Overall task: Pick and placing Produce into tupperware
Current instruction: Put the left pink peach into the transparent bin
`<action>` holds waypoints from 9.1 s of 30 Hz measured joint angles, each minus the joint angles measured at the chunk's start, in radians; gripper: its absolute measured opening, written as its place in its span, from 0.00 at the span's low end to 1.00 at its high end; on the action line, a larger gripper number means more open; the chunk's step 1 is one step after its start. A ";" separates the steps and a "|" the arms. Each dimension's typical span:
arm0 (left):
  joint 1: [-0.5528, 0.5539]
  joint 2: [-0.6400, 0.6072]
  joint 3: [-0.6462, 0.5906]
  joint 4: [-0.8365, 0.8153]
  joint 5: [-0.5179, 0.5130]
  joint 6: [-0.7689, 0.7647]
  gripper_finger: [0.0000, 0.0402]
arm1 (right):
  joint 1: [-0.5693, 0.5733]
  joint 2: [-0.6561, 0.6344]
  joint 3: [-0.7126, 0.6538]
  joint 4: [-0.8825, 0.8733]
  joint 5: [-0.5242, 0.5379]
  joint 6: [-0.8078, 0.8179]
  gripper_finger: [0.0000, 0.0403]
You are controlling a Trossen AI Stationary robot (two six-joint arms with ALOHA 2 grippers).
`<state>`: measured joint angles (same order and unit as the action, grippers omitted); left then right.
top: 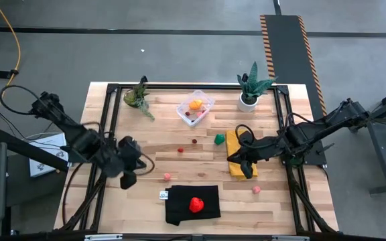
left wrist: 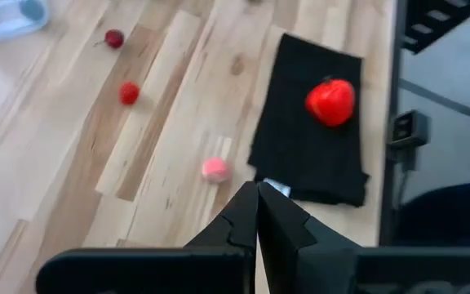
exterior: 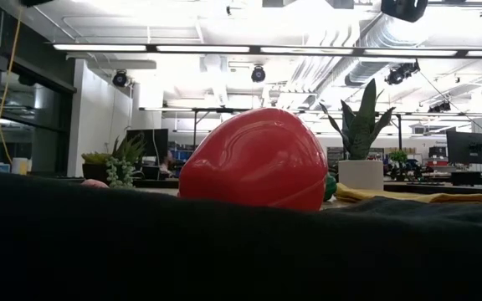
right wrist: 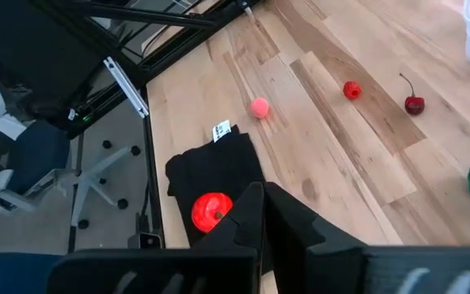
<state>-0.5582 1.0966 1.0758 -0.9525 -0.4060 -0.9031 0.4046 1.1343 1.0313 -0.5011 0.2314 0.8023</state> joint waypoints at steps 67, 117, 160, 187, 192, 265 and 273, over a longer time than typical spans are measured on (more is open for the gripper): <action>0.115 0.251 -0.614 0.966 0.078 0.310 0.52 | -0.001 -0.001 0.000 -0.027 0.013 0.026 0.01; 0.187 0.441 -0.612 1.171 0.149 0.401 0.52 | -0.001 -0.001 0.000 -0.034 0.050 0.035 0.01; 0.188 0.492 -0.577 1.161 0.188 0.394 0.32 | -0.001 0.000 0.000 -0.040 0.050 0.034 0.01; 0.191 0.393 -0.223 0.723 0.307 0.534 0.32 | -0.001 0.000 0.000 -0.034 0.050 0.000 0.01; 0.224 0.393 -0.070 0.526 0.300 0.599 0.32 | -0.001 0.000 0.000 -0.033 0.050 -0.018 0.01; 1.166 0.593 0.442 0.138 0.529 1.248 0.32 | -0.218 -0.001 0.000 0.039 0.084 -0.078 0.01; 1.192 0.744 0.604 0.079 0.542 1.265 0.32 | -0.248 -0.001 0.000 0.039 0.075 -0.089 0.01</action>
<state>0.6336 1.8402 1.6796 -0.8734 0.1358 0.3620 0.1563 1.1336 1.0313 -0.4622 0.3065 0.7136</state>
